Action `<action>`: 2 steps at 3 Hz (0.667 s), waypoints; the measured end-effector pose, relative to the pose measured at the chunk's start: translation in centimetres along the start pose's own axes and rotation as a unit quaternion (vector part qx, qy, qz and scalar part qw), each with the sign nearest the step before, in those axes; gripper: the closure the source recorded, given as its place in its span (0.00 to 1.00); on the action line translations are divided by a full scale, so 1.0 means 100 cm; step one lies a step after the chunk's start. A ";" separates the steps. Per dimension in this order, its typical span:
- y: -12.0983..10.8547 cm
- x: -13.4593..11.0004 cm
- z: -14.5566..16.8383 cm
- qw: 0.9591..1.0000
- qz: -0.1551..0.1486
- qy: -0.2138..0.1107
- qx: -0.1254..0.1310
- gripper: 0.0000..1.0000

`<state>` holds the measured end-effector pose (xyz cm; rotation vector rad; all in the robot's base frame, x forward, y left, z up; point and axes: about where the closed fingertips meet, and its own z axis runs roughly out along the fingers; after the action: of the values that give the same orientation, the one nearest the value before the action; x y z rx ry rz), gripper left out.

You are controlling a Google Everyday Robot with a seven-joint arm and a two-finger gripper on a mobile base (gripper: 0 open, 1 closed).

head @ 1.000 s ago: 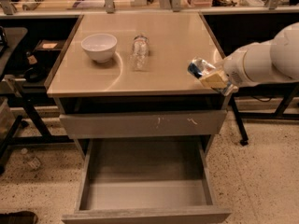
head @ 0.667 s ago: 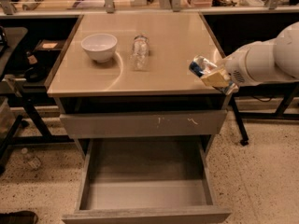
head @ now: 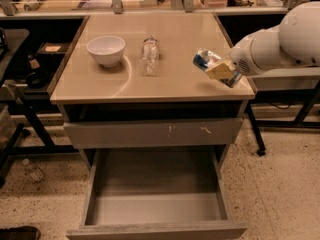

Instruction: Pick redbull can from middle drawer and place on counter

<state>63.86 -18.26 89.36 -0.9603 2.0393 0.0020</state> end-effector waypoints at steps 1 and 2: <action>-0.007 -0.014 0.021 1.000 -0.005 0.002 -0.016 1.00; -0.013 -0.025 0.041 1.000 -0.013 0.006 -0.028 1.00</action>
Offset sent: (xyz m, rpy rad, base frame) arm 0.0722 0.0292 -0.0078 -0.0164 0.0514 0.0764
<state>68.39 -16.21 88.91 -1.0231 2.0475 0.0392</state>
